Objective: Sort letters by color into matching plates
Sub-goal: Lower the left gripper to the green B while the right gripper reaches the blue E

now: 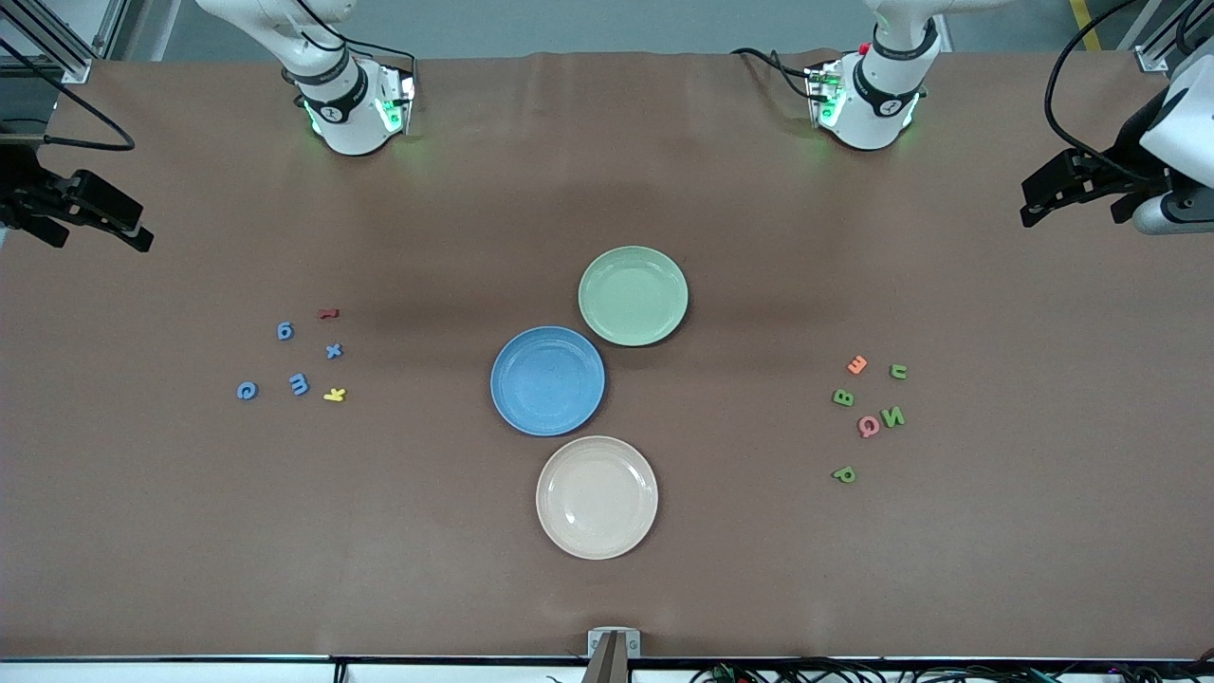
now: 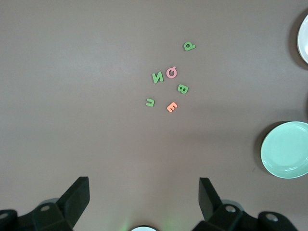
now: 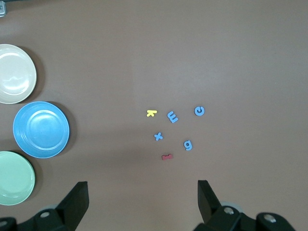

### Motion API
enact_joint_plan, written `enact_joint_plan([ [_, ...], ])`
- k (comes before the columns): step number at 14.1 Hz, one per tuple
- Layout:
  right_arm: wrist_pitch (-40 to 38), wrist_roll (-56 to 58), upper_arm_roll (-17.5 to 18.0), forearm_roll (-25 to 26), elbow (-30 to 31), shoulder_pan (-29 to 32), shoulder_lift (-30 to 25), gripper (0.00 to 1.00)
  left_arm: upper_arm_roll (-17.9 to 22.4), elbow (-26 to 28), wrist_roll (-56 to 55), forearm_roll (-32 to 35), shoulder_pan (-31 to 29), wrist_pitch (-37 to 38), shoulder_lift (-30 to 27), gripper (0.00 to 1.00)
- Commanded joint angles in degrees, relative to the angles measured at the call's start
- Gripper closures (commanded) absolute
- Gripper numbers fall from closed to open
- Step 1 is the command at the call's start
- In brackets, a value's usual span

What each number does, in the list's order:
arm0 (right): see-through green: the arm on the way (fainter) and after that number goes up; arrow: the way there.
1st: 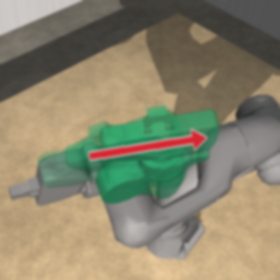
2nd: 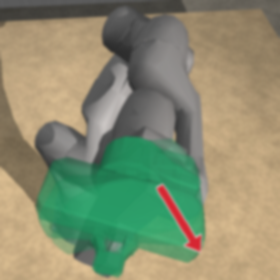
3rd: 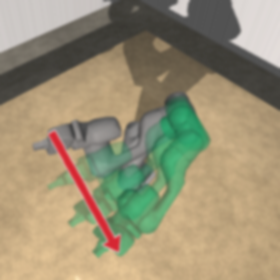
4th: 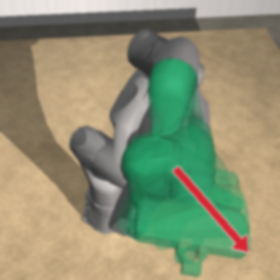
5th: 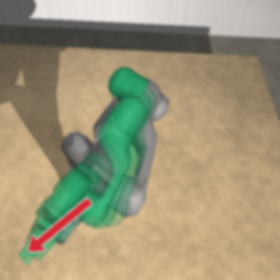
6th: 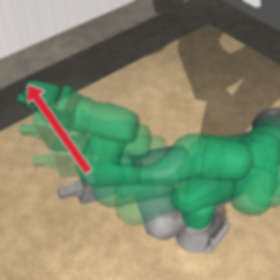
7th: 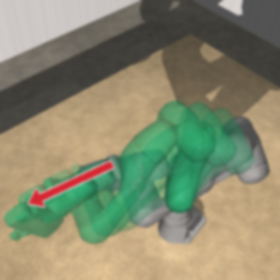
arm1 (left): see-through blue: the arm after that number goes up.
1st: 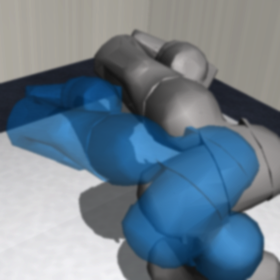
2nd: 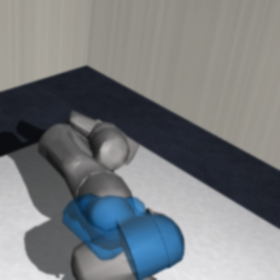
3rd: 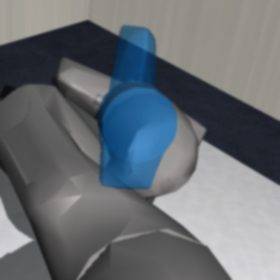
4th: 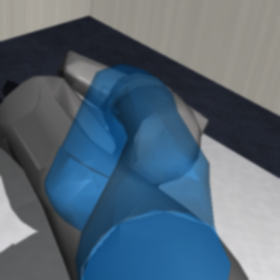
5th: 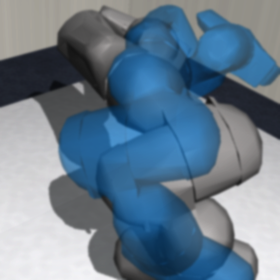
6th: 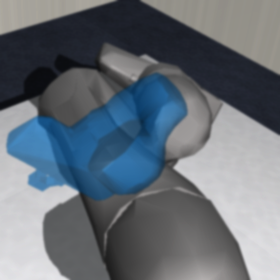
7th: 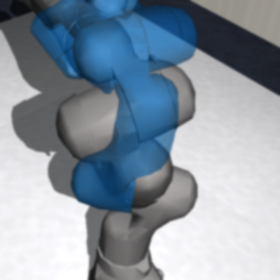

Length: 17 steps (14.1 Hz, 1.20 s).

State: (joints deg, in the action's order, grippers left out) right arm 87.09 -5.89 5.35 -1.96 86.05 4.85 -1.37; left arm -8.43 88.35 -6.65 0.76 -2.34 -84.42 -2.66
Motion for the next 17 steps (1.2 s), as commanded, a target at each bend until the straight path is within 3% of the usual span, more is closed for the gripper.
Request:
enact_joint_plan([
  [1, 0.27, 0.7, 0.45, 0.99, 0.35, 0.87, -1.1, 0.0, -0.18, -1.34, 1.02, -0.06, -0.56, 1.19, 0.46, 0.0],
  [6, 0.28, 0.7, 0.01, 0.99, 0.35, 0.78, -1.01, 0.0, 0.0, -1.43, 1.2, 0.21, -0.64, 1.01, 1.25, 0.0],
  [11, 0.45, 0.79, -0.07, 0.99, 2.36, 0.86, 0.3, 0.0, -0.18, 0.58, -0.03, 2.85, -0.29, -4.6, 7.05, 0.0],
  [17, 15.89, 9.66, 0.01, 0.99, 16.76, 4.64, 2.76, 0.0, -0.18, 17.53, -6.78, 2.67, -0.47, -25.93, 7.93, 0.0],
])
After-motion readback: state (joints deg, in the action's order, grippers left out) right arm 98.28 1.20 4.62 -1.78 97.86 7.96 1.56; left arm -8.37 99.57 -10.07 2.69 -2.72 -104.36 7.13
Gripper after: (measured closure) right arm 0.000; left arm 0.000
